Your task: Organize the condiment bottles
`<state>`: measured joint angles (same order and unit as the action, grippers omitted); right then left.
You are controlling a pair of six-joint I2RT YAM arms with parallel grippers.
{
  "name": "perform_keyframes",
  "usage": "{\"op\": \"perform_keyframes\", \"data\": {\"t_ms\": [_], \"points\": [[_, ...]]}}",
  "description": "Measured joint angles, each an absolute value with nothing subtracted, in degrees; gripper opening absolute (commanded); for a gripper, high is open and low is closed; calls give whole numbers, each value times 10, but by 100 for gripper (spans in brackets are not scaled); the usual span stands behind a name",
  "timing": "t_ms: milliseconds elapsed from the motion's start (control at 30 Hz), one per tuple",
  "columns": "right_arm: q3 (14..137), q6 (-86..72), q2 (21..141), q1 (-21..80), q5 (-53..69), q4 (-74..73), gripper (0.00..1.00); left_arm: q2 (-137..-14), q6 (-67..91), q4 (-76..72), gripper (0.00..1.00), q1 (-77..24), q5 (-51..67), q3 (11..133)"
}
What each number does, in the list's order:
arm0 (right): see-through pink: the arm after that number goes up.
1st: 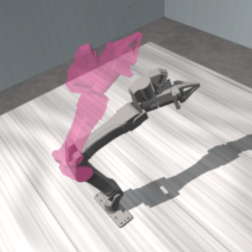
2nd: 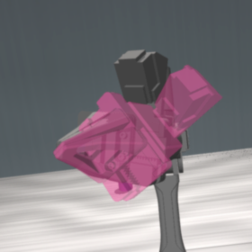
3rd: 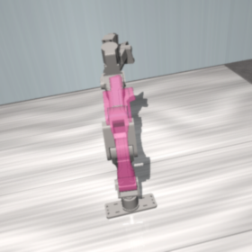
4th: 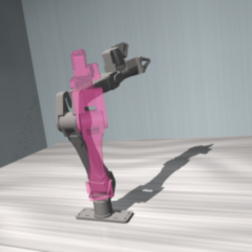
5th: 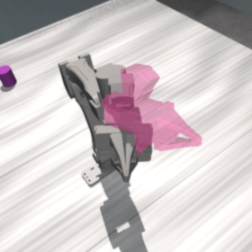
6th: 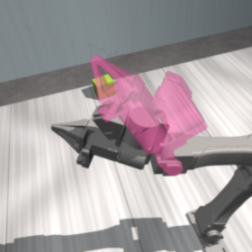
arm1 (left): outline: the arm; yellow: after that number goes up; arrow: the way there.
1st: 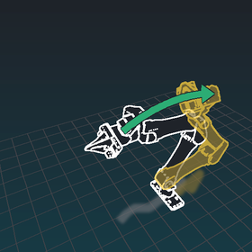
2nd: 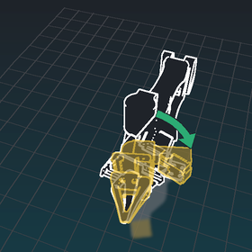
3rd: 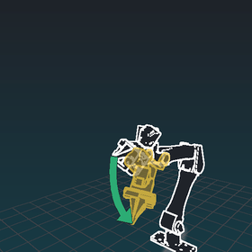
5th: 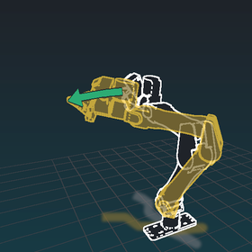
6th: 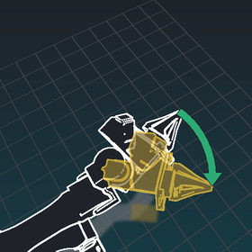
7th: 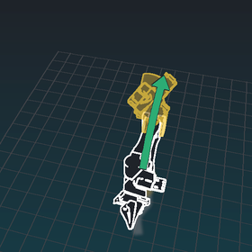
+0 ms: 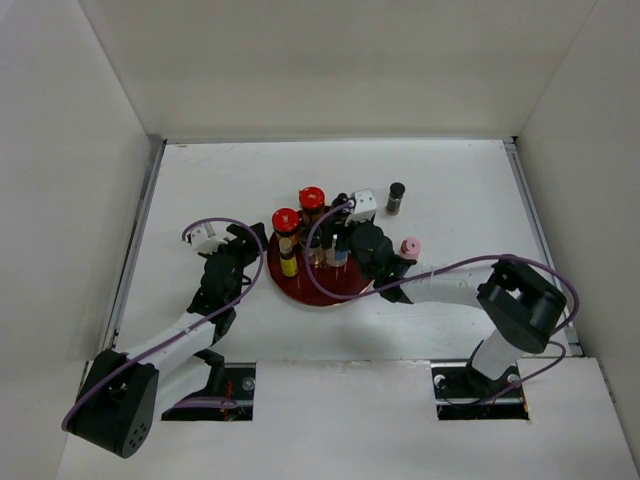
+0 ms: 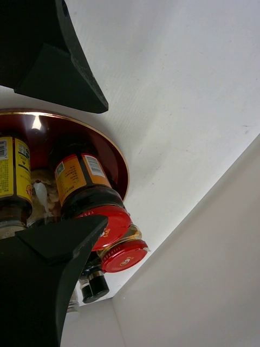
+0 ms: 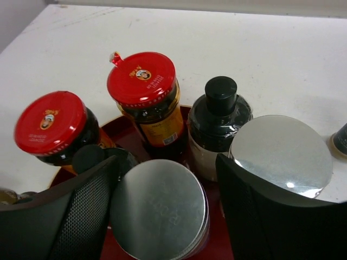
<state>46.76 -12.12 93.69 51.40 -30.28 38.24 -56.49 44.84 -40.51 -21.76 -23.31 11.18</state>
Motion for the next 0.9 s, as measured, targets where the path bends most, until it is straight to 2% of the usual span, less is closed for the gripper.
{"op": "perform_keyframes", "data": {"t_ms": [167, 267, 300, 400, 433, 467, 533, 567, 700, 767, 900], "points": [[467, -120, 893, 523, -306, 380, 82, -565, 448, -405, 75, -218, -233, 112], [467, -120, 846, 526, -304, 379, 78, -565, 448, -405, 75, -218, -233, 112], [467, -121, 829, 525, -302, 377, 70, -565, 448, -405, 75, -218, -233, 112], [467, -131, 788, 512, -288, 374, 35, -565, 448, -405, 75, -218, -233, 112], [468, -138, 776, 498, -282, 371, 29, -565, 448, -405, 75, -218, -233, 112], [469, -147, 769, 477, -277, 364, 28, -564, 448, -405, 75, -218, -233, 112], [475, -168, 765, 426, -276, 344, 30, -562, 448, -405, 74, -218, -233, 112], [481, -180, 769, 395, -274, 327, 34, -561, 448, -405, 74, -218, -233, 112], [520, -207, 827, 294, -273, 262, 63, -549, 448, -404, 74, -218, -233, 109], [537, -211, 863, 263, -272, 229, 72, -544, 448, -405, 74, -218, -233, 109], [567, -208, 920, 234, -255, 162, 77, -544, 448, -404, 74, -218, -233, 108]]}}
